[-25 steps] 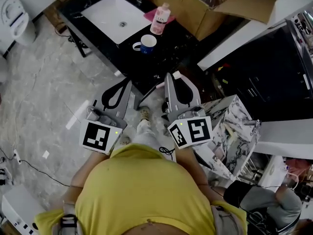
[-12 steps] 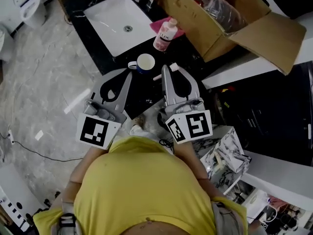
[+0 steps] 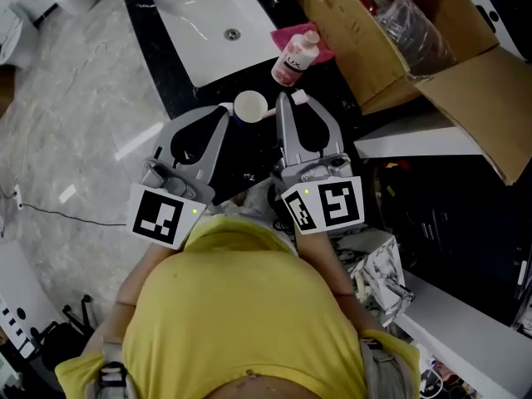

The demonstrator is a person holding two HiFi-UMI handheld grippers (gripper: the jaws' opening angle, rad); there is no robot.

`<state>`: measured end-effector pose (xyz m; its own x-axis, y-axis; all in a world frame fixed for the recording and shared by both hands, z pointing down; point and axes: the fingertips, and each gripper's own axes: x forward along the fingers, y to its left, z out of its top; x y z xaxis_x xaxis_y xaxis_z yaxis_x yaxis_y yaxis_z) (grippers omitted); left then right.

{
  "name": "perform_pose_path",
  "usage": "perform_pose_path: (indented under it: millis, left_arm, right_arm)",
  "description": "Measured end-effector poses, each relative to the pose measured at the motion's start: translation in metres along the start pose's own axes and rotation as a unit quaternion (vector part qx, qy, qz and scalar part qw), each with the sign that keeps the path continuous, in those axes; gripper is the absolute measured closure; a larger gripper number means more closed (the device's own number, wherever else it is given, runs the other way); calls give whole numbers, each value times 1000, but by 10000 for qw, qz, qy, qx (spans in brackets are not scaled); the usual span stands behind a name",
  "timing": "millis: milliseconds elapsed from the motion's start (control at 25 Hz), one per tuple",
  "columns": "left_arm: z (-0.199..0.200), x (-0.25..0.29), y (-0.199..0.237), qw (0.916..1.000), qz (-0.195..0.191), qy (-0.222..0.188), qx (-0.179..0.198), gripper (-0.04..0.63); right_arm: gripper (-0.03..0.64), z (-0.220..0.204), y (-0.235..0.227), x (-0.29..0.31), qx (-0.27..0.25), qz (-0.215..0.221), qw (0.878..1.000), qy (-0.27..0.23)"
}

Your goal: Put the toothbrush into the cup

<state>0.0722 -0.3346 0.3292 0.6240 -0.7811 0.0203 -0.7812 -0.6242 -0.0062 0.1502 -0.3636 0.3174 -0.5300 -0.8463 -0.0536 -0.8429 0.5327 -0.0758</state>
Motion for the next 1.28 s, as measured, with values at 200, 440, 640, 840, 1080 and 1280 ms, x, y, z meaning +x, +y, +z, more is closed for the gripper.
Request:
perform_pose_path:
  millis: [200, 440, 640, 840, 1080, 1280]
  left_arm:
    - [-9, 13, 7, 9998, -138, 151, -20, 594]
    - [-11, 34, 22, 9991, -343, 241, -92, 594]
    - [-21, 46, 31, 9981, -506, 343, -95, 594]
    - [-39, 58, 35, 9961, -675, 535, -182, 594]
    - [-54, 69, 35, 9940, -833, 648, -278, 594]
    - [-57, 72, 38, 9934, -885, 650, -317, 594]
  right_arm:
    - [586, -15, -3, 15, 46, 17, 9999, 115]
    - [586, -41, -11, 30, 39, -96, 9995, 284]
    - [586, -63, -16, 39, 124, -195, 9989, 419]
    - [586, -88, -21, 48, 189, -270, 9973, 663]
    - [586, -117, -24, 56, 388, -296, 9932, 1062]
    - [584, -135, -22, 63, 535, -269, 9878, 1437]
